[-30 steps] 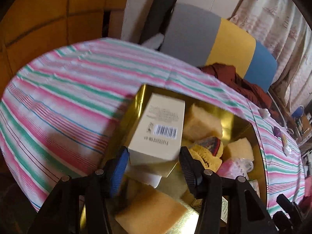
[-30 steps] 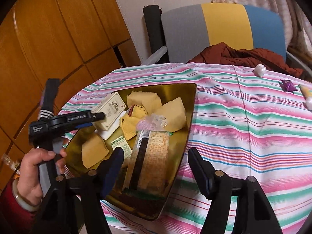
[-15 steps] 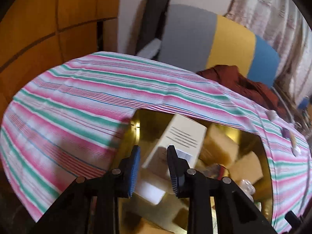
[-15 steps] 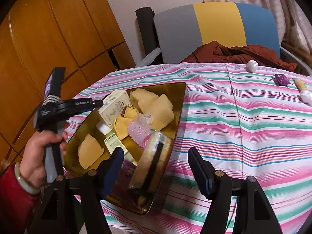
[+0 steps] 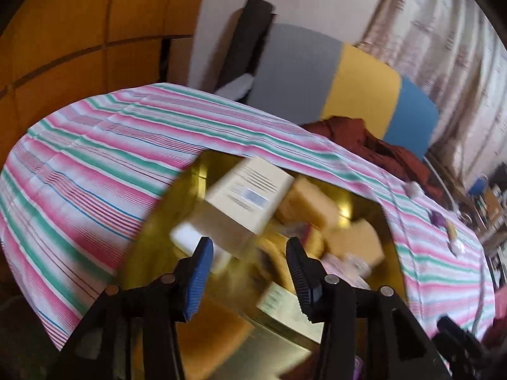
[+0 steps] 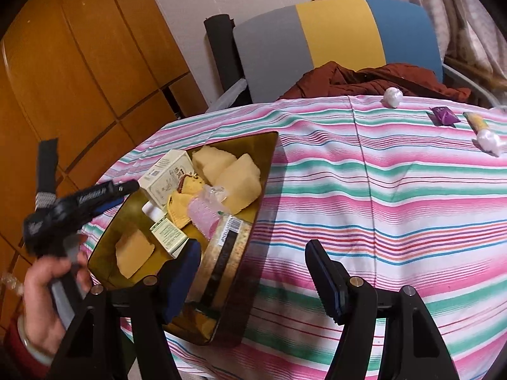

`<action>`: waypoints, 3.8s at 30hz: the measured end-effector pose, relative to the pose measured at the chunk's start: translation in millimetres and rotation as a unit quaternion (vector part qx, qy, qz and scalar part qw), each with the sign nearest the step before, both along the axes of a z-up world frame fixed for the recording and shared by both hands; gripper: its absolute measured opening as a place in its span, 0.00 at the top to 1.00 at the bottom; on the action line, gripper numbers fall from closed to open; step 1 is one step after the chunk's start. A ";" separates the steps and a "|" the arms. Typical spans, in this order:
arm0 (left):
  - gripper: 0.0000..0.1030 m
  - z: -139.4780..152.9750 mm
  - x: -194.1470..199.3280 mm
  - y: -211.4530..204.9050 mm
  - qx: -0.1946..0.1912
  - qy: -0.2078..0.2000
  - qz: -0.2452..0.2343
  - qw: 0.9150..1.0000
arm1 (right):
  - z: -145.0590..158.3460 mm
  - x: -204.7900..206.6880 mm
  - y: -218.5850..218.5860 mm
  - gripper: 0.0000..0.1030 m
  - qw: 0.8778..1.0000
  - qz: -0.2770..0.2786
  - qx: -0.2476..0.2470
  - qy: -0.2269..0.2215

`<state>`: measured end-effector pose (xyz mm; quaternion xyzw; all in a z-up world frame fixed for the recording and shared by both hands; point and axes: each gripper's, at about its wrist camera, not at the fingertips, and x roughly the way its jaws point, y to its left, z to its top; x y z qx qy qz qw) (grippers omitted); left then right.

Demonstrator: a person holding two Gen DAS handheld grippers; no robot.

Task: Organize objects
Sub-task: 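Lift both grippers away from the gold tray toward the remaining items, then grasp the white plastic-wrapped ball with the right gripper, then grasp the purple snack packet with the left gripper, then carry the purple packet to the tray with the left gripper while the right gripper carries the ball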

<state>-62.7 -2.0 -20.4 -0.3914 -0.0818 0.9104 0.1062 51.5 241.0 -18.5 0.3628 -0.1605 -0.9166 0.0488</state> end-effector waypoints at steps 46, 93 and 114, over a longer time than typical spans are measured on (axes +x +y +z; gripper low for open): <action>0.52 -36.7 90.8 272.9 -0.067 -0.038 -0.323 0.943 | -25.4 -49.8 345.8 0.26 0.947 -0.279 0.138 -0.073; 0.29 -39.9 -99.8 548.4 -0.098 -0.031 -0.296 0.950 | -60.2 -72.3 378.9 0.49 0.943 -0.310 0.103 -0.070; 0.55 -57.7 -73.9 481.3 -0.051 0.005 -0.293 0.955 | -49.4 -53.0 380.6 0.27 0.932 -0.347 0.103 -0.028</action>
